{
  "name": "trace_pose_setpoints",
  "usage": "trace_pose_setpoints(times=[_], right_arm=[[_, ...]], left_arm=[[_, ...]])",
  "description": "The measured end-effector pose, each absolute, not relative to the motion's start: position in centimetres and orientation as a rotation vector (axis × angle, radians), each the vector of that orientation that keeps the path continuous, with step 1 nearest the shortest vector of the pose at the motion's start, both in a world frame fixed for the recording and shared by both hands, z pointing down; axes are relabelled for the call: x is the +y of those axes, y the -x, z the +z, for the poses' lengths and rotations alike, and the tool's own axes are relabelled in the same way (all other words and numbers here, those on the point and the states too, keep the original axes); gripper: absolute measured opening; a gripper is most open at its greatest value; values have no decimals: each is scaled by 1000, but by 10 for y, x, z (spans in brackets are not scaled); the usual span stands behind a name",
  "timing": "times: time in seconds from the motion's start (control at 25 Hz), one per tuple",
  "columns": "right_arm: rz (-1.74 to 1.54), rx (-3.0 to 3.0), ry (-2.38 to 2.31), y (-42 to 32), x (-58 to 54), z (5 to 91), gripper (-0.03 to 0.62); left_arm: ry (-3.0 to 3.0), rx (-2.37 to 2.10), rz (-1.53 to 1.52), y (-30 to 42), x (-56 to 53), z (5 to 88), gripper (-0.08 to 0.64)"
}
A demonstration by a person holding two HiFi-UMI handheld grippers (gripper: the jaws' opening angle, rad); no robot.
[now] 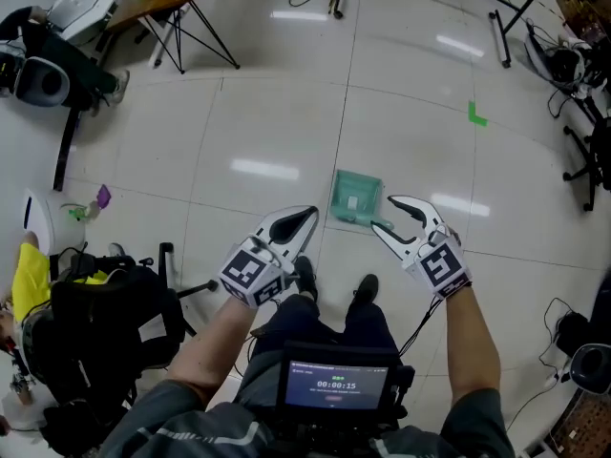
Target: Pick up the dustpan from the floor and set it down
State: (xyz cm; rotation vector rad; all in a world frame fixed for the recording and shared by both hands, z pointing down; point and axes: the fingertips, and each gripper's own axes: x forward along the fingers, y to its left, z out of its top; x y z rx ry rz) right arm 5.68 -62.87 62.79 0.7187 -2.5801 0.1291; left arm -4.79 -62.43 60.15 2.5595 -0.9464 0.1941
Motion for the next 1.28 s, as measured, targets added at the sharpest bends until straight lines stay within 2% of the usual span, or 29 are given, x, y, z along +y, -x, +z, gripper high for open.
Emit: trace_pose_setpoints(times=[0.12,0.28,0.52,0.68,0.76,0.88,1.28], right_arm=[[151,-2639,-796,-60,-612,519,222],[125,-2707,-903,-64,-579,389,179],[17,-2760,-1016,-73,-533,265,179],[-5,-2728,-1184,-100,-501,217,178],[-41,-2718,-1237,-111,-488,203,90],[-101,-2688,-1238,-120,-477,200,38],[-37,-2691,-1335,-142,-461,179,26]], left_arm=[[-2625,-924,135,51,-607,506,26],[-2673,-958,44,46,-580,382,26],[-2768,-974,-30,34,-541,271,26],[-2823,-962,-51,17,-510,239,26],[-2819,-989,-61,11,-497,224,26],[-2837,-983,-97,0,-484,214,26],[-2825,-1009,-91,-9,-466,217,26]])
